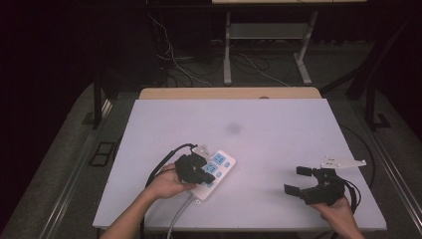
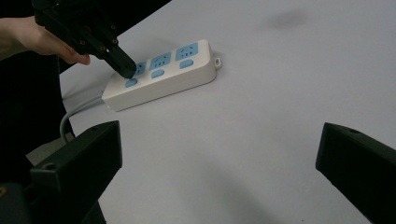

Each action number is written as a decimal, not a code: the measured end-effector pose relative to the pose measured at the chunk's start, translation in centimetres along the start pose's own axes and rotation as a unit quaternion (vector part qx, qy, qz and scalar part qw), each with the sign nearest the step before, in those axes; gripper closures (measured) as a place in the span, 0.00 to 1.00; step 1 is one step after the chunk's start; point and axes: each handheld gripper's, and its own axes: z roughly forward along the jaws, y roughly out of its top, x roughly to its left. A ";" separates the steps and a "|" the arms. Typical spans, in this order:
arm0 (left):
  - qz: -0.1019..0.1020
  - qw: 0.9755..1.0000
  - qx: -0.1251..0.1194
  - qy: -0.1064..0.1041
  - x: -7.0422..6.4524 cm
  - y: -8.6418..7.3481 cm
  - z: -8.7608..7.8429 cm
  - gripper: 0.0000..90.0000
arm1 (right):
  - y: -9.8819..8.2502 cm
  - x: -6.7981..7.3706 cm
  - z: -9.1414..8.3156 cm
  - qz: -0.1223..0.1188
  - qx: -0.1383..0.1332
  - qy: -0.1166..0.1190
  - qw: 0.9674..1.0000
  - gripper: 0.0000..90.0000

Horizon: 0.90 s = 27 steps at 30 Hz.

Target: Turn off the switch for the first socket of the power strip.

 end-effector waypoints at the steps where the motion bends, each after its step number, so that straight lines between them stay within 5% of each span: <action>1: -0.001 1.000 -0.002 0.000 0.0 0.1 0.0 0.99 | 0.0 0.0 0.0 0.001 0.000 0.000 1.000 0.00; 9: -0.002 1.000 -0.015 -0.003 0.2 0.2 -0.4 0.99 | 0.0 -0.2 -0.1 0.004 0.000 -0.002 1.000 0.00; 27: -0.012 0.997 -0.067 0.027 1.0 0.2 -3.8 0.99 | -0.1 -0.2 -0.2 0.004 -0.003 -0.004 1.000 0.00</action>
